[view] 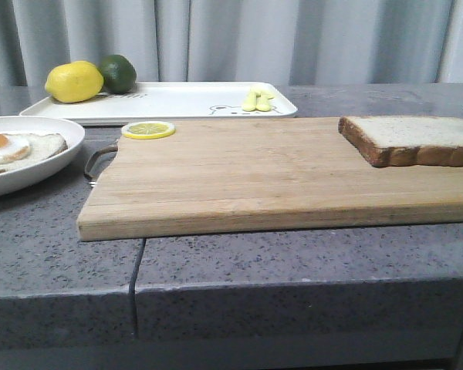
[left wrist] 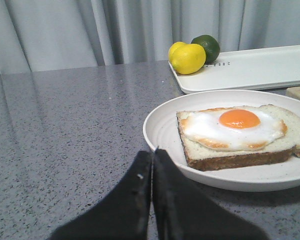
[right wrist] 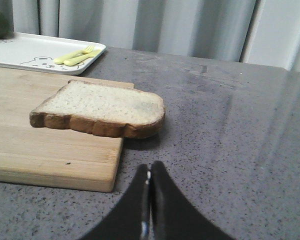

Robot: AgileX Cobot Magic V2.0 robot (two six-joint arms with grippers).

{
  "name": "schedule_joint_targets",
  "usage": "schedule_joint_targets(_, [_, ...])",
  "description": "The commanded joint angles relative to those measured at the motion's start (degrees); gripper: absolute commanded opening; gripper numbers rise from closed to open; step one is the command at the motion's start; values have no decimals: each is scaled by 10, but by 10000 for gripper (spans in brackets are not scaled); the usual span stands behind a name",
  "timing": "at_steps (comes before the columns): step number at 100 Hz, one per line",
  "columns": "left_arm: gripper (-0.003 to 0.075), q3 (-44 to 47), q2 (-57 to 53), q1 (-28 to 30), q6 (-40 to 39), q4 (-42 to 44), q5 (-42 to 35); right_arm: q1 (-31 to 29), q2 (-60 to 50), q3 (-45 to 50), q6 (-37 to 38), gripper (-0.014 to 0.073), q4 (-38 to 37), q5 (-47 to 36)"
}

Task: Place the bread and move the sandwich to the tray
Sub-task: 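Move the right gripper down over the bread slice on the cutting board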

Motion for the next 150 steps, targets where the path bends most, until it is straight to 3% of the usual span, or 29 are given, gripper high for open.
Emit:
schedule_joint_targets(1, [-20, 8, -17, 1, -1, -7, -43, -2, -11, 2, -3, -70, -6, -46])
schedule_joint_targets(20, [-20, 1, -17, 1, -1, -60, -55, -2, -11, 1, -1, -70, 0, -91])
schedule_joint_targets(29, [-20, -11, -17, 1, -1, -98, -56, -2, -11, -1, 20, -70, 48, -113])
schedule_joint_targets(55, [-20, -75, -8, 1, -1, -162, -49, -2, 1, -53, 36, -70, 184, 2])
schedule_joint_targets(88, [-20, -258, 119, 1, 1, -162, 137, -2, 90, -208, 36, -70, 202, 78])
schedule_joint_targets(114, [-20, -436, 264, 1, 8, -183, 299, -2, 212, -363, 30, -70, 198, 214])
schedule_joint_targets(135, [-20, -528, 336, 1, 19, -191, 332, -2, 321, -458, 29, -70, 167, 290])
schedule_joint_targets(150, [-20, -540, 358, 1, 19, -192, 336, -2, 374, -482, 29, -70, 166, 307])
